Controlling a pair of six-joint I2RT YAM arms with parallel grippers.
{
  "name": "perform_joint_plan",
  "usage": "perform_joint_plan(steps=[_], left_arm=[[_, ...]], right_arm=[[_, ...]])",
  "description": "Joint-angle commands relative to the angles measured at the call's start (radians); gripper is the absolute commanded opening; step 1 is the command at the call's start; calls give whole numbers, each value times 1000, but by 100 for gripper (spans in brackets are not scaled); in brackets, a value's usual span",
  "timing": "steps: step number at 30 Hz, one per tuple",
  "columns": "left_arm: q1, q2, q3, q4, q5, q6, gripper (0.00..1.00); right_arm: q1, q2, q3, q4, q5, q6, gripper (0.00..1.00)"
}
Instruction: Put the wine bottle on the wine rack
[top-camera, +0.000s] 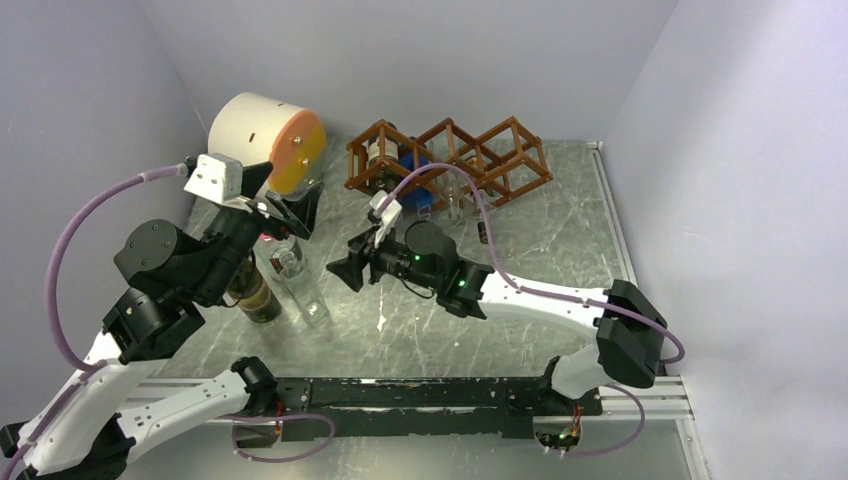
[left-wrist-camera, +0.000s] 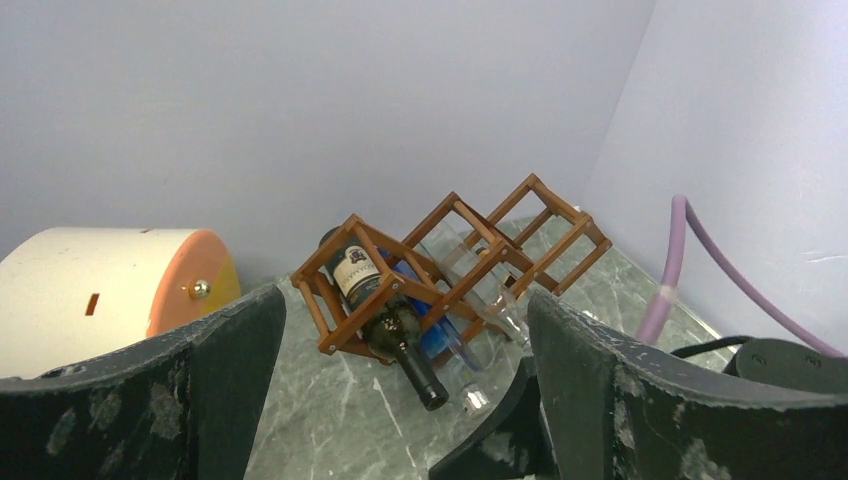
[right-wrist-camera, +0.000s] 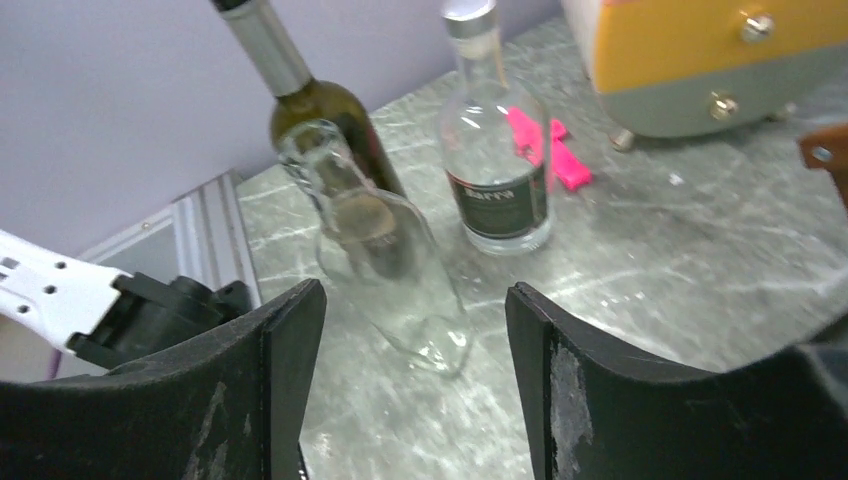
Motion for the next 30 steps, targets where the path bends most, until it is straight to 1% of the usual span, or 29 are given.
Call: perform_joint_plan(steps=[1, 5, 6, 7, 12, 17, 20, 23, 28, 30], left_arm=[[-4, -9, -13, 42, -16, -21, 94], [-3, -13, -1, 40, -4, -27, 95], [-3, -16, 0, 40, -6, -27, 94], [-3, -20, 0, 39, -10, -28, 94], [-3, -35, -6, 45, -16, -30, 94], [-3, -35, -6, 40, -17, -30, 94], [-3, -36, -5, 36, -20, -30, 94], [-3, -35, -2, 31, -26, -30, 94], [-4, -35, -5, 29, -28, -29, 94], [-3, -33, -5, 29, -30, -28, 95]], right_arm=[[54, 72, 68, 144, -37, -68, 66], [82, 140, 116, 161, -59, -100, 54], [89, 153, 124, 168, -62, -106, 53], [93, 164, 131, 171, -64, -108, 54], [105, 221, 170, 188, -85, -135, 63], [106, 297, 253, 144, -77, -130, 63], [106, 332, 279, 139, -55, -129, 61], [106, 356, 297, 134, -38, -140, 57], [107, 375, 310, 134, -47, -154, 41], [106, 372, 308, 134, -47, -162, 31]])
